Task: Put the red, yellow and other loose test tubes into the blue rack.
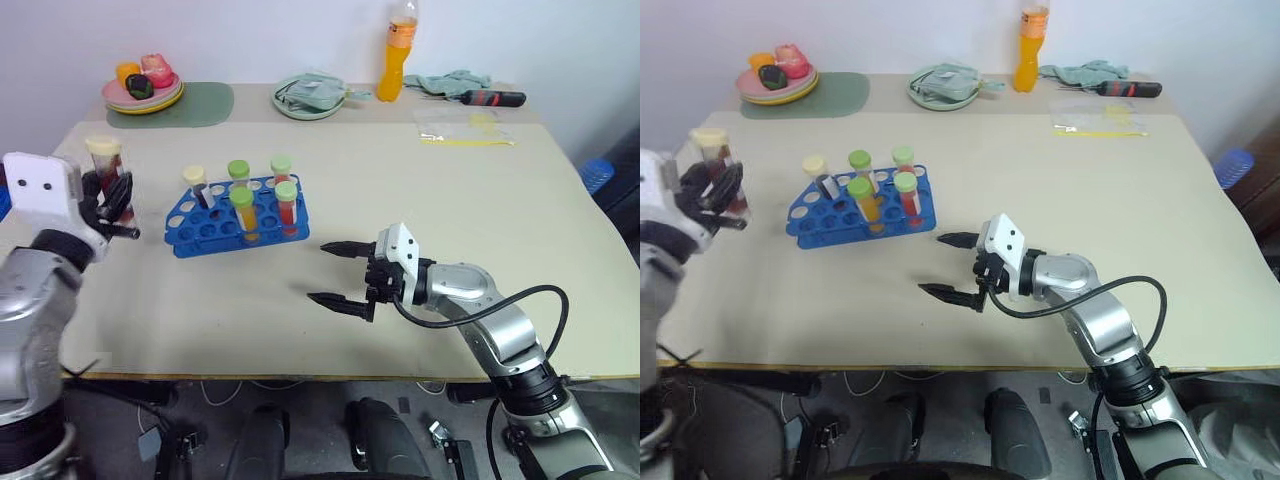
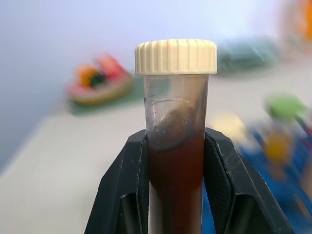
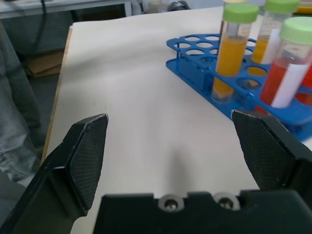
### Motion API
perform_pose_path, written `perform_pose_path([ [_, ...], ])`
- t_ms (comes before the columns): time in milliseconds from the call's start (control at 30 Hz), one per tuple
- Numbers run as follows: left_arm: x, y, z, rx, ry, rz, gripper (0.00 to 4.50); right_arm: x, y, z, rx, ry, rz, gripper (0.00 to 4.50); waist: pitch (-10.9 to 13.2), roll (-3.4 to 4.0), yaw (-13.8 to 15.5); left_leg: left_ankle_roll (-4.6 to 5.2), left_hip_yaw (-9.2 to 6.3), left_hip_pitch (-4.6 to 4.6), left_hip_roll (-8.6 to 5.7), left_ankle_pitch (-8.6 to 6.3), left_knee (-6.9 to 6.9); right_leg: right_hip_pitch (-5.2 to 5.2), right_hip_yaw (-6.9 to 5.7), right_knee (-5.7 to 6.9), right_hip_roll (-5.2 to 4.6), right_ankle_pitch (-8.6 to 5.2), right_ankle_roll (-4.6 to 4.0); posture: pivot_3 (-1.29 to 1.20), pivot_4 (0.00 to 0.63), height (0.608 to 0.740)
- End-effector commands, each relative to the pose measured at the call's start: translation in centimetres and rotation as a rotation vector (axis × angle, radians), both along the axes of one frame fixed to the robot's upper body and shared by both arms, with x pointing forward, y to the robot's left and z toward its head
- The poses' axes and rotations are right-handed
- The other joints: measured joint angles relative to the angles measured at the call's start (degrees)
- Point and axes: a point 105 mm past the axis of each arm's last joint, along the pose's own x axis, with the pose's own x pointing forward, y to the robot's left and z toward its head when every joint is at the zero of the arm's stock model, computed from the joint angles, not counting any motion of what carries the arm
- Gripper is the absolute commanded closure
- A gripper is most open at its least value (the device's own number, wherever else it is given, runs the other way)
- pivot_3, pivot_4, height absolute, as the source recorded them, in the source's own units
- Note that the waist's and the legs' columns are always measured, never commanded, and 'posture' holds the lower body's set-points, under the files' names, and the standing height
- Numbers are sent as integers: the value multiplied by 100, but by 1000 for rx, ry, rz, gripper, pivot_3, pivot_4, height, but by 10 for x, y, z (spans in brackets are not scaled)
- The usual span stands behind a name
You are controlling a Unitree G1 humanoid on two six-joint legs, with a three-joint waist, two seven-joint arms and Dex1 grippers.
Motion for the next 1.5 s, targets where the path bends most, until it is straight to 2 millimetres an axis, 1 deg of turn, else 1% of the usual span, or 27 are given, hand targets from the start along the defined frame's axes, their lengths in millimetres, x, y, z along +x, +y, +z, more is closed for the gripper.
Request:
perform_pose_path([
  [33, 5, -25, -3, 120, -156, 29, 3268, -1, 7, 10, 25, -41, 26, 0, 0, 0, -1, 0, 0, 0, 0, 0, -1, 0, 1, -2, 0, 1, 1, 0, 150, 740],
  [100, 11, -40, -14, 117, -177, 3, 3268, 0, 8, 11, 28, -48, 21, 0, 0, 0, -1, 1, 0, -2, 0, 0, -2, -2, 0, -3, 0, 2, 1, 0, 150, 740],
  [200, 19, -51, -29, 79, -178, -22, 3268, 2, 7, 14, 34, -58, 1, 0, 0, 1, -19, 1, -1, -1, 0, 0, -2, -2, -1, -1, 1, 2, 1, 0, 150, 740],
  [367, 29, -57, -43, 86, -165, -31, 3268, 4, 4, 15, 44, -63, -32, 0, 0, 1, -31, 2, -1, 1, 2, -1, -2, -2, -1, 4, 6, 2, 1, 0, 150, 740],
  [600, 40, -63, -61, 54, -111, -62, 3268, 4, 5, 16, 59, -67, -47, 0, 0, 1, -15, 2, -1, 1, 1, -1, -1, -1, -2, 3, 5, 2, 1, 0, 150, 740],
  [933, 41, -67, -71, -33, -74, -74, 3268, 3, 7, 16, 67, -65, -46, 0, 0, 1, -15, 2, -2, 2, 1, -1, 0, -1, -2, 6, 5, 2, 1, 0, 150, 740],
  [1167, 38, -68, -73, 3, -84, -66, 3268, 2, 9, 16, 68, -67, -37, 0, 0, 1, -14, 2, -2, 2, 1, -1, 0, 0, -2, 5, 5, 2, 1, 0, 150, 740],
  [1200, 38, -68, -73, -5, -86, -63, 2504, 2, 9, 16, 68, -67, -36, 0, -1, 1, -14, 2, -2, 2, 0, -1, 0, 0, -2, 5, 5, 2, 1, 0, 150, 740],
  [1267, 36, -69, -71, -15, -99, -65, 1639, 3, 9, 16, 67, -69, -36, 0, 0, 1, -14, 2, -2, 2, 0, -1, 0, 0, -2, 6, 5, 2, 1, 0, 150, 740],
  [1300, 35, -70, -69, -24, -111, -68, 1045, 3, 8, 17, 68, -70, -36, 0, 0, 1, -19, 2, -3, 2, 1, -1, 0, 0, -3, 6, 5, 2, 1, 0, 150, 740],
  [1367, 31, -71, -65, -35, -131, -66, 18, 3, 7, 17, 68, -71, -37, 0, 0, 1, -27, 2, -3, 3, 1, -1, -1, 0, -3, 6, 6, 2, 1, 0, 150, 740],
  [1500, 16, -59, -50, -55, -174, -36, 18, 8, 3, 27, 97, -67, -39, 0, 0, 1, -31, 2, -3, 3, 2, -1, 0, 0, -3, 6, 6, 2, 1, 0, 150, 740],
])
